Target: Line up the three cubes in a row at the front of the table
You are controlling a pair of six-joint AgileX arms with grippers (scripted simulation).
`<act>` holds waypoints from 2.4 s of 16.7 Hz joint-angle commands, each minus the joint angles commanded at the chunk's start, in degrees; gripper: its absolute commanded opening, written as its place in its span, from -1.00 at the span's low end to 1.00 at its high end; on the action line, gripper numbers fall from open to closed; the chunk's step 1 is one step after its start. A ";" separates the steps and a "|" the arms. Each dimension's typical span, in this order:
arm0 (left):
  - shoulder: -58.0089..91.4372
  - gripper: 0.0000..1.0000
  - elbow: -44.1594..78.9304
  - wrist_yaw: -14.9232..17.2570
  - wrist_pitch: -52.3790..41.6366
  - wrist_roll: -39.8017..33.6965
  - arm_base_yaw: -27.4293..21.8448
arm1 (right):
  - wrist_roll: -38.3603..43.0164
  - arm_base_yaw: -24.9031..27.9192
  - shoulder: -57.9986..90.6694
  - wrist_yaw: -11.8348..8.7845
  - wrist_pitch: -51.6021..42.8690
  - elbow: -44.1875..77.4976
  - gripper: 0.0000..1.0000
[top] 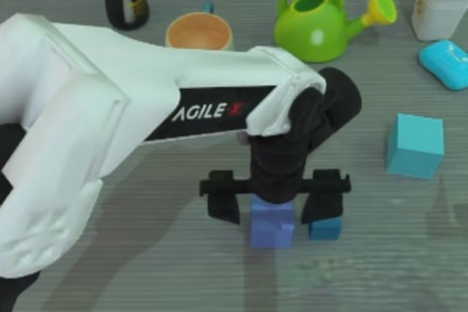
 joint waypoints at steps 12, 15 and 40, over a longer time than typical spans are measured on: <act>-2.58 1.00 6.29 0.19 -9.33 -0.21 0.42 | 0.00 0.00 0.00 0.00 0.00 0.00 1.00; -4.17 1.00 9.38 -0.03 -13.59 -0.30 0.87 | 0.00 0.00 0.00 0.00 0.00 0.00 1.00; -91.88 1.00 -65.56 0.05 34.11 30.66 38.08 | 17.60 8.56 90.02 0.20 -49.73 70.42 1.00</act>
